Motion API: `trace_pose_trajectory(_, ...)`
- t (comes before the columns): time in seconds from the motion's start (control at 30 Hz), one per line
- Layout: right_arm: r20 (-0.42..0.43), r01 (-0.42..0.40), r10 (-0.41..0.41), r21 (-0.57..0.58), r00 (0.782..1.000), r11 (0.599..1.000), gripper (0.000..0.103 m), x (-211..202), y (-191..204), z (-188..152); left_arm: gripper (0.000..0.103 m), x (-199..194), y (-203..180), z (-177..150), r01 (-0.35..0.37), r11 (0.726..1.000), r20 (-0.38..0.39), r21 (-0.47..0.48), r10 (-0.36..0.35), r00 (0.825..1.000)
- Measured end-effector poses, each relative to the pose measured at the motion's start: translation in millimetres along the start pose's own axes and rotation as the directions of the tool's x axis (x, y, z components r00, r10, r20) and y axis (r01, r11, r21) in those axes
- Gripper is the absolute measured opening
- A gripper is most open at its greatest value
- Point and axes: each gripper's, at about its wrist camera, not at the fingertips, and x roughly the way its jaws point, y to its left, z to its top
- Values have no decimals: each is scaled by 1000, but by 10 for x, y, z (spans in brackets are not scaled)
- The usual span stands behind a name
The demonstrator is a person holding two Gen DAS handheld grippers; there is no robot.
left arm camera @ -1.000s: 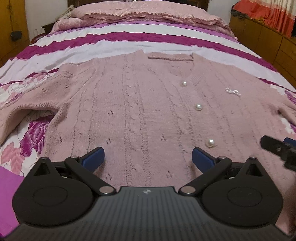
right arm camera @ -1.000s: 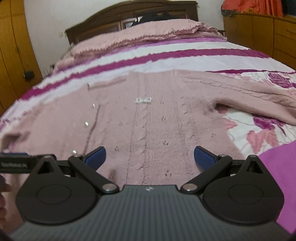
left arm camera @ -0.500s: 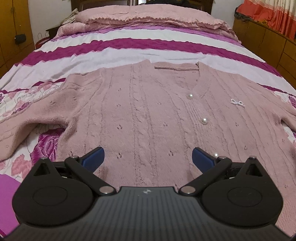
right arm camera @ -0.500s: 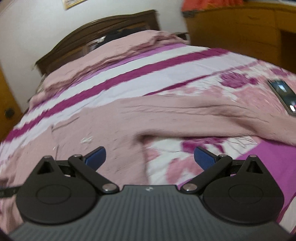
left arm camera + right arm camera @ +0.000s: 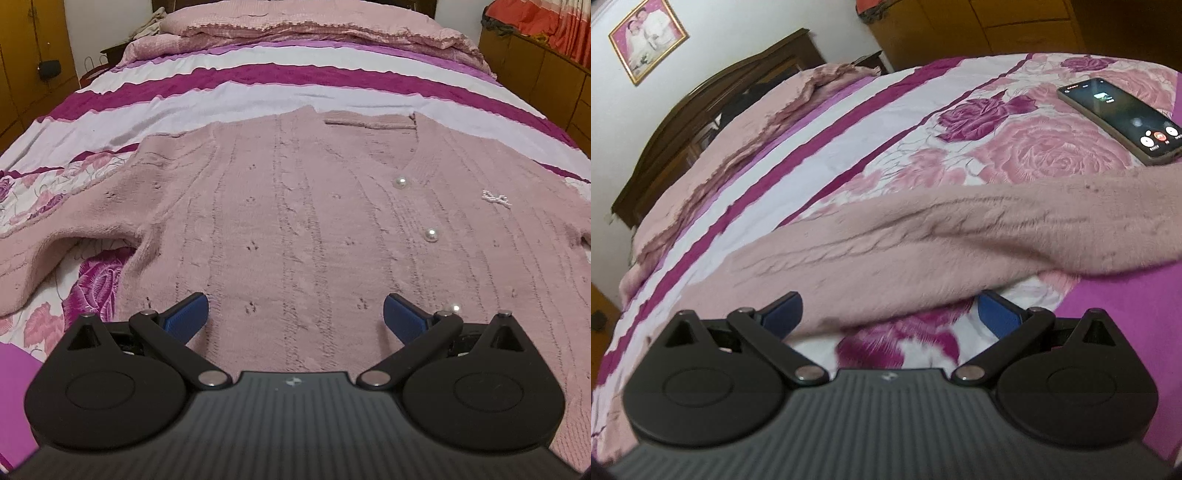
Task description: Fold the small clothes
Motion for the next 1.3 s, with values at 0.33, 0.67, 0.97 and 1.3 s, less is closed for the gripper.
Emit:
trace_pose_trajectory(0.33, 150, -13, 8, 32, 989, 999, 102, 117, -104, 207, 103, -18, 81, 62, -27, 1000, 8, 2, 27, 1000)
trace_pose_trajectory(0.67, 188, -32, 26, 30, 982, 999, 21, 50, -57, 343, 103, -63, 135, 63, -16, 1000, 28, -13, 16, 999)
trace_pose_trajectory(0.97, 268, -110, 183, -266, 946, 958, 16, -429, 690, 469, 103, -191, 170, 107, -30, 1000, 69, 3, 30, 997)
trace_pose_trajectory(1.3, 246, -148, 283, -455, 927, 878, 16, -587, 1542, 385, 103, -326, 286, 153, -28, 1000, 73, -11, 29, 997)
